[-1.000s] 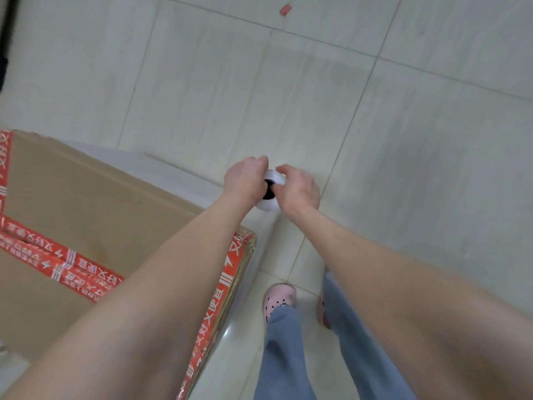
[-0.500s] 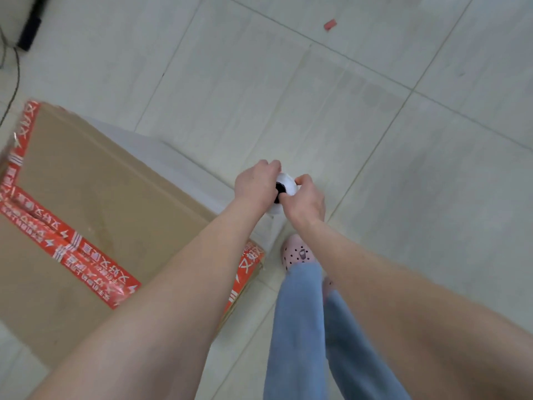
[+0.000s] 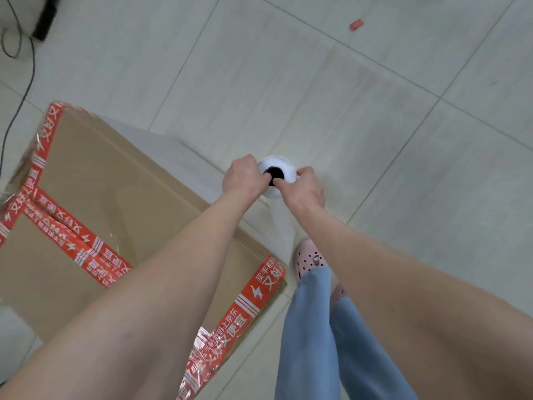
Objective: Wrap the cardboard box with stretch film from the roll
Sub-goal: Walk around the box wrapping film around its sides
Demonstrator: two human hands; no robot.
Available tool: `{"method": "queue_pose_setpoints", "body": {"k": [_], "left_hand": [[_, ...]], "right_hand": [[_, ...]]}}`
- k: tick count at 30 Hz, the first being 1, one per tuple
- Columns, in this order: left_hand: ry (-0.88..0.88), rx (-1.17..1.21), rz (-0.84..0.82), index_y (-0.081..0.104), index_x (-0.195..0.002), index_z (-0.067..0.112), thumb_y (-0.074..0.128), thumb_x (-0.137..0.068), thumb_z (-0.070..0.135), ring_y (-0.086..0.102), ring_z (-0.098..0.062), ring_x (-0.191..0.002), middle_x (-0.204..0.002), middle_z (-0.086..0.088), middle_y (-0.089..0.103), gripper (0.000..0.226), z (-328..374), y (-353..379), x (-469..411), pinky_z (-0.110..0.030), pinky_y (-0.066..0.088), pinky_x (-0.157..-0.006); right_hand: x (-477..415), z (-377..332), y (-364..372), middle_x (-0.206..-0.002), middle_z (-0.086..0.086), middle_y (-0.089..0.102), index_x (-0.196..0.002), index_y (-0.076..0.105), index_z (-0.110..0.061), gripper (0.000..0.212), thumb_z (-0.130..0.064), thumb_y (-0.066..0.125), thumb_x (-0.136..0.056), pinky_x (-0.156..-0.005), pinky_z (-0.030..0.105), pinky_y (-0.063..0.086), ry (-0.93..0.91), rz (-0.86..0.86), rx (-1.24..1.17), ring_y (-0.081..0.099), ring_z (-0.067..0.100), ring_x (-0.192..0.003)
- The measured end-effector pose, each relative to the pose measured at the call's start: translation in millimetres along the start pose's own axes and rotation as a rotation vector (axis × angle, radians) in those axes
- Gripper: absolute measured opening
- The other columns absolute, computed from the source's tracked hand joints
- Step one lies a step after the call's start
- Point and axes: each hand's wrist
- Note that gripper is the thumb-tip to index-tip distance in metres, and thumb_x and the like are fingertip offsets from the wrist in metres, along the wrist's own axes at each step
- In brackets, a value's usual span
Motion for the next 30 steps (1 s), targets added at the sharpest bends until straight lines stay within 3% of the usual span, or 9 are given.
{"method": "queue_pose_setpoints", "body": {"k": [6,9,14,17,21,24,26,30], "left_hand": [[0.298,-0.198,-0.006,0.048,-0.126,0.021,0.055,-0.084,0.015,0.057,-0.026,-0.103,-0.115,-0.005,0.055,0.044,22.7,-2.9,-12.5,-0.03,0.037,-0.068],[0.33,-0.25,0.037,0.058,-0.112,0.015,0.051,-0.082,0.011,0.058,-0.029,-0.095,-0.106,-0.007,0.058,0.031,26.2,-5.2,-18.4,-0.031,0.038,-0.065],[0.129,-0.048,0.055,0.055,-0.098,0.01,0.052,-0.08,0.012,0.057,-0.03,-0.086,-0.096,-0.009,0.062,0.019,4.4,-13.6,-23.9,-0.031,0.037,-0.062],[-0.013,0.085,0.069,0.055,-0.097,0.01,0.054,-0.08,0.014,0.058,-0.031,-0.091,-0.097,-0.01,0.062,0.017,-5.3,-19.2,-30.4,-0.031,0.04,-0.064],[-0.187,0.239,0.066,0.055,-0.101,0.007,0.055,-0.08,0.017,0.064,-0.032,-0.09,-0.102,-0.011,0.063,0.023,-16.9,-27.6,-42.2,-0.038,0.054,-0.076],[-0.257,0.294,0.037,0.055,-0.105,0.005,0.056,-0.082,0.021,0.065,-0.031,-0.087,-0.105,-0.011,0.063,0.028,-29.4,-32.7,-48.3,-0.038,0.055,-0.072],[-0.217,0.193,0.023,0.053,-0.103,0.005,0.058,-0.082,0.023,0.061,-0.028,-0.084,-0.102,-0.011,0.062,0.028,-35.1,-36.3,-51.2,-0.033,0.046,-0.063],[0.087,-0.001,0.006,0.046,-0.12,0.012,0.058,-0.082,0.018,0.057,-0.029,-0.099,-0.11,-0.009,0.057,0.041,-31.6,-44.8,-56.2,-0.033,0.042,-0.069]], "right_hand": [[-8.5,-4.3,-4.1,-0.097,0.005,0.062,-0.098,0.046,-0.018,0.024,-0.028,0.06,-0.08,-0.062,0.03,0.038,-0.038,0.025,0.027,0.058,0.026,-0.082],[-11.2,-8.6,-6.3,-0.095,0.003,0.062,-0.101,0.052,-0.019,0.023,-0.024,0.058,-0.079,-0.066,0.032,0.046,-0.057,0.019,0.045,0.06,0.025,-0.084],[-18.3,-33.7,-2.3,-0.104,0.0,0.065,-0.114,0.059,-0.029,0.036,-0.017,0.054,-0.08,-0.076,0.028,0.046,-0.15,0.011,0.154,0.059,0.022,-0.099],[-21.8,-45.5,4.6,-0.111,-0.002,0.063,-0.118,0.055,-0.023,0.034,-0.019,0.057,-0.084,-0.083,0.033,0.049,-0.183,0.001,0.059,0.06,0.021,-0.1],[-24.5,-56.8,16.8,-0.097,-0.001,0.055,-0.123,0.048,-0.017,0.046,-0.033,0.064,-0.083,-0.068,0.029,0.041,-0.123,-0.078,0.047,0.056,0.022,-0.086],[-27.7,-70.0,28.8,-0.092,0.0,0.056,-0.111,0.05,-0.018,0.035,-0.033,0.063,-0.082,-0.06,0.028,0.038,-0.103,-0.116,0.044,0.055,0.024,-0.08],[-29.3,-76.9,34.4,-0.088,0.0,0.057,-0.101,0.049,-0.019,0.024,-0.027,0.061,-0.082,-0.052,0.026,0.036,-0.108,-0.108,0.049,0.056,0.024,-0.077],[-29.4,-81.7,36.2,-0.094,0.007,0.061,-0.093,0.047,-0.019,0.016,-0.019,0.057,-0.08,-0.05,0.026,0.035,-0.116,-0.1,0.062,0.056,0.024,-0.073]]}}
Point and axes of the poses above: each hand's wrist, its own x-axis away from the middle knuckle, its own y-axis out of the palm, z = x × y
